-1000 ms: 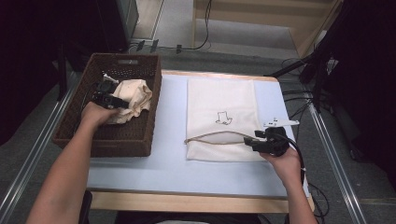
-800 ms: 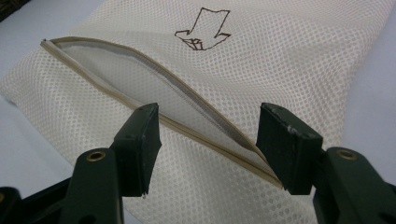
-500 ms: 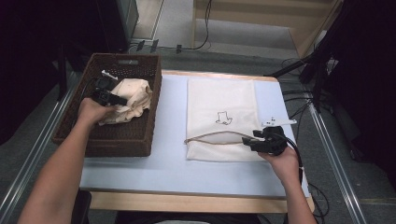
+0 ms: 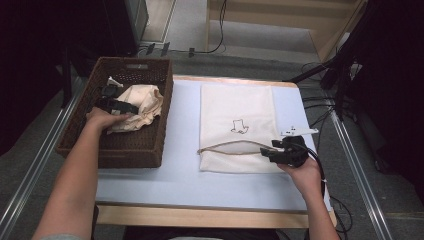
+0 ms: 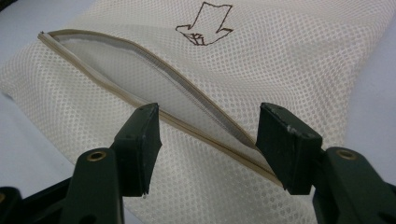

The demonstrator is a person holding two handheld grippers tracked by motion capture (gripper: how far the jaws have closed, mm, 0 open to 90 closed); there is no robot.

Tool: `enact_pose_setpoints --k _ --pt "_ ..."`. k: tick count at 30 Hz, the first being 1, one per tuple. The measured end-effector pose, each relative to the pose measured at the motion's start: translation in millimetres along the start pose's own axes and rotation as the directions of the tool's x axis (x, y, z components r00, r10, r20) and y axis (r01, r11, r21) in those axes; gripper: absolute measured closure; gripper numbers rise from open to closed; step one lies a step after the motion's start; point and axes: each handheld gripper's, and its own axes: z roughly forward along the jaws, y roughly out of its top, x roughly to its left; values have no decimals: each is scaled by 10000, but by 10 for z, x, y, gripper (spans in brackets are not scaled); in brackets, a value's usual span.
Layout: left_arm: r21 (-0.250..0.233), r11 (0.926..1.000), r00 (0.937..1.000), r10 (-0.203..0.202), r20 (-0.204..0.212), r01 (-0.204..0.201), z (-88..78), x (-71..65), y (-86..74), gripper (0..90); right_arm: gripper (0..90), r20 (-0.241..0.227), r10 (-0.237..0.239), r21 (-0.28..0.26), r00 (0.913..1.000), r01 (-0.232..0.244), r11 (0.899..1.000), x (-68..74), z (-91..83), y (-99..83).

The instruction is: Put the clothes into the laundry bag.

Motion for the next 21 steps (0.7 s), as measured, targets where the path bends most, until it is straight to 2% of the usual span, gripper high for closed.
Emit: enact_pose_setpoints --k 3,6,8,12,13,14,16,17,19,20,21 --pt "-352 9994 10000 33 -67 -35 24 -10 -24 0 409 3 -21 41 10000 21 10000 0 11 4" --pt "-479 9988 9999 87 -142 -94 25 -24 -28 10 409 0 36 41 10000 -36 10000 6 18 9" --pt "-656 9976 9997 219 -85 -224 -5 -52 -38 112 409 -23 24 47 10000 -24 10000 10 19 11" --pt "-637 9959 9975 664 222 -649 -64 -104 -32 363 409 -33 50 22 10000 -50 10000 -4 26 14" --pt "-602 9951 9965 801 243 -785 -76 -116 -29 480 409 -46 93 8 9999 -93 10000 -8 31 15" --pt "-602 9942 9955 909 267 -891 -85 -128 -26 480 409 -46 93 8 9999 -93 10000 -8 31 15" --pt "-563 9906 9914 1264 345 -1244 -106 -158 -21 588 409 -56 66 40 10000 -66 10000 -6 38 18" --pt "-533 9923 9923 1146 478 -1121 -116 -147 -22 615 409 -87 54 57 9999 -53 10000 -4 46 19" --pt "-368 9974 9925 660 1029 -625 -149 -93 -19 656 409 -109 47 105 9999 -45 9999 3 60 21" --pt "-177 9994 9887 329 1465 -306 -173 -38 -12 673 409 -147 47 85 9999 -45 10000 8 67 24" --pt "-136 9998 9864 153 1637 -133 -181 -22 -7 688 409 -182 46 81 9998 -45 10000 11 69 29"
